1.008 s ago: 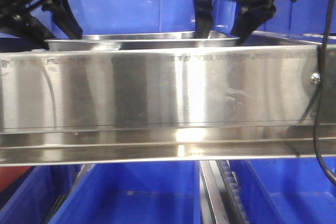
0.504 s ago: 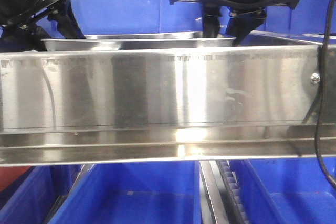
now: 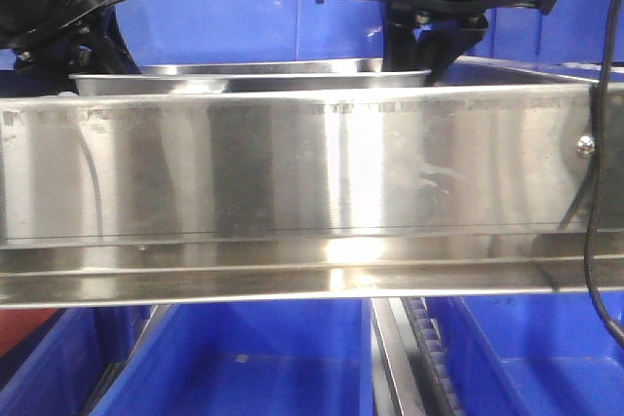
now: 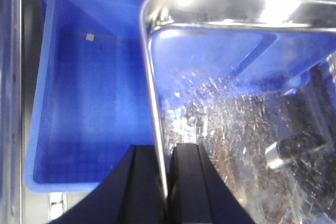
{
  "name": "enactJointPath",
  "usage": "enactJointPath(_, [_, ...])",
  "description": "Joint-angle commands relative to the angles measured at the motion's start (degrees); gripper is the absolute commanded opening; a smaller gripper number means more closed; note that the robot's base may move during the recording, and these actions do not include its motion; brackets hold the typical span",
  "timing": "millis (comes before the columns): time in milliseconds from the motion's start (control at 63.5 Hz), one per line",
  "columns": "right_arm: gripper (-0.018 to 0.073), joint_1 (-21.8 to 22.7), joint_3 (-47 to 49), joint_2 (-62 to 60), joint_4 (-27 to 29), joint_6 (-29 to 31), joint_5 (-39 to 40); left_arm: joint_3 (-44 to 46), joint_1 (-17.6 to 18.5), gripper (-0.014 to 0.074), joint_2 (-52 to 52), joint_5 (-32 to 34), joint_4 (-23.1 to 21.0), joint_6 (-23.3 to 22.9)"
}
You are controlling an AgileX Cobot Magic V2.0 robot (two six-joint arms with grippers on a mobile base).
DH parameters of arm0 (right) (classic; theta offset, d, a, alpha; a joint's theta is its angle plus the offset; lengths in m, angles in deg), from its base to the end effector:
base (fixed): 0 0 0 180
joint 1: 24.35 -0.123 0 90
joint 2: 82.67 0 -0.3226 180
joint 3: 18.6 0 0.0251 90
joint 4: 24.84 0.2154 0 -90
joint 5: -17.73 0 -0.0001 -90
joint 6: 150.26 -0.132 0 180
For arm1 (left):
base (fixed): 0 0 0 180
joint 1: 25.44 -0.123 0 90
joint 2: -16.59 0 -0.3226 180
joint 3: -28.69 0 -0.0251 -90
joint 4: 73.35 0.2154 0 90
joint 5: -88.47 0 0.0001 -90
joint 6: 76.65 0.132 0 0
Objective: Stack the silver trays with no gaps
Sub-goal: 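Close both grippers on the silver tray's side rims, then lift the silver tray with both grippers up off the shelf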
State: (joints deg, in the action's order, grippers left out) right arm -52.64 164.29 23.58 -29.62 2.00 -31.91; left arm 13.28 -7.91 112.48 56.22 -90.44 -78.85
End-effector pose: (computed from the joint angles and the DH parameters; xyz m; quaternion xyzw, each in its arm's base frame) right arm 0.3259 0.1659 0.2900 -0.0235 0.9714 0.0767 0.2234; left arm 0.3012 -0.1169 0.2857 0.0316 0.9435 -0.1659 0.2851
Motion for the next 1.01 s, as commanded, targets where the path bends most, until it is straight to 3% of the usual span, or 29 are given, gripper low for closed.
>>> enactJointPath(0, [-0.0067,0.1,0.0,0.3,-1.3,0.7,-2.1,0.4,-0.1,-0.0019,-0.1,-1.3,-0.6,0.3])
enactJointPath(299, [-0.0069,-0.5,0.1,-1.4,-1.6,0.7,-0.7,2.4,1.0,-0.0019,-1.9,-2.6,0.0,0.2])
enactJointPath(394, [-0.0069,-0.9,0.1,-2.5,-2.3,0.7,0.3,3.5,2.4,-0.0019,-2.7,-2.5,2.2,0.2])
enactJointPath(709, [-0.0069,-3.4,0.1,-7.4,-7.8,-0.9,0.6,6.6,7.4,-0.0019,-4.7,-3.1,12.0,-9.0])
enactJointPath(992, [-0.0069,-5.4,0.9,-11.0,-11.6,-3.8,0.8,6.6,7.7,-0.0019,-10.8,-1.8,12.5,-10.7])
